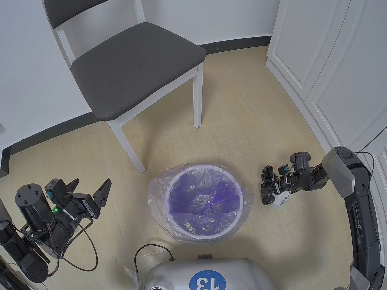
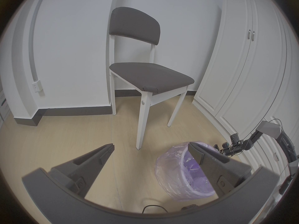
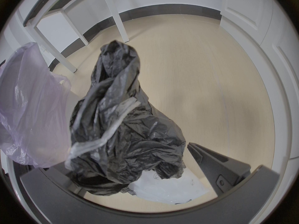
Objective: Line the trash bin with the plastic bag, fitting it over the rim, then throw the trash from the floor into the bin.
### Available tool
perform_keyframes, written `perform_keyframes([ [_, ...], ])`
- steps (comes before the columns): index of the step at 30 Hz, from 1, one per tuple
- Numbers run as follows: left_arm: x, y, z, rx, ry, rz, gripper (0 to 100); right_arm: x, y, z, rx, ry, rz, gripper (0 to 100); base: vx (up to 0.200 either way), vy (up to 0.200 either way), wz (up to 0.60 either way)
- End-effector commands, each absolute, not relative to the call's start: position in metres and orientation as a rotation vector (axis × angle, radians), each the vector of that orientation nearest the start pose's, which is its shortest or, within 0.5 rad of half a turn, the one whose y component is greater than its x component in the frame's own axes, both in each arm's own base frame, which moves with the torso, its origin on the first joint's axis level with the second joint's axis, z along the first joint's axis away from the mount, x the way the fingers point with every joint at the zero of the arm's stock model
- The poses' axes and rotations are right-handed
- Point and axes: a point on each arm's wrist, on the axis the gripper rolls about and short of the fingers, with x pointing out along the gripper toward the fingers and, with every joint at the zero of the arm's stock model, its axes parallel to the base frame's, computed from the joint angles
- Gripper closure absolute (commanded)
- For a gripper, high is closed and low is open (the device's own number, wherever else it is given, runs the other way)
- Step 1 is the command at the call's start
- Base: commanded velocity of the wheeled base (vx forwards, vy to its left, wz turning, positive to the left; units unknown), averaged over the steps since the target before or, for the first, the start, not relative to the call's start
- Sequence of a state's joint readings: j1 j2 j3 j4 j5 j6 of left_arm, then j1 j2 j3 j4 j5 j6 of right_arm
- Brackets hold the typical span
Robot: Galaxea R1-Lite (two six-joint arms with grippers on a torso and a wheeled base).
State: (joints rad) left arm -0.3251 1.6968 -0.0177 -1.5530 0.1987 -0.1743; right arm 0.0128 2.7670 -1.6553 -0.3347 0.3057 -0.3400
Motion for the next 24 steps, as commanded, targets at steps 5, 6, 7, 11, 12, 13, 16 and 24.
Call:
perform_keyframes([
  [5,0.1828,-0.0573,0.1026,-0.142,0.129,-0.116,0,0.4963,0.013,-0.0855,-0.205,0.712,0.433,100,0.0,0.0,0.0],
  [6,0.1826,-0.0581,0.1026,-0.142,0.13,-0.121,0,0.4963,0.0137,-0.0855,-0.205,0.712,0.434,100,0.0,0.0,0.0],
  [7,0.1824,-0.0586,0.1026,-0.142,0.13,-0.123,0,0.4963,0.013,-0.0855,-0.205,0.712,0.433,100,0.0,0.0,0.0],
  [11,0.1821,-0.0595,0.1026,-0.141,0.129,-0.118,0,0.4964,0.013,-0.0854,-0.204,0.71,0.434,100,0.0,0.0,0.0],
  [12,0.1818,-0.0603,0.1026,-0.141,0.129,-0.121,0,0.4964,0.0131,-0.0853,-0.202,0.709,0.438,100,0.0,0.0,0.0],
  [13,0.1818,-0.0603,0.1026,-0.141,0.129,-0.121,0,0.4957,0.0139,-0.086,-0.201,0.711,0.444,100,0.0,0.0,0.0],
  [16,0.1817,-0.0606,0.1026,-0.14,0.129,-0.123,0,0.4953,0.014,-0.0855,-0.189,0.695,0.479,100,0.0,0.0,0.0],
  [24,0.1802,-0.0653,0.1023,-0.141,0.133,-0.145,0,0.496,0.0148,-0.0859,-0.172,0.598,0.493,100,0.0,0.0,0.0],
])
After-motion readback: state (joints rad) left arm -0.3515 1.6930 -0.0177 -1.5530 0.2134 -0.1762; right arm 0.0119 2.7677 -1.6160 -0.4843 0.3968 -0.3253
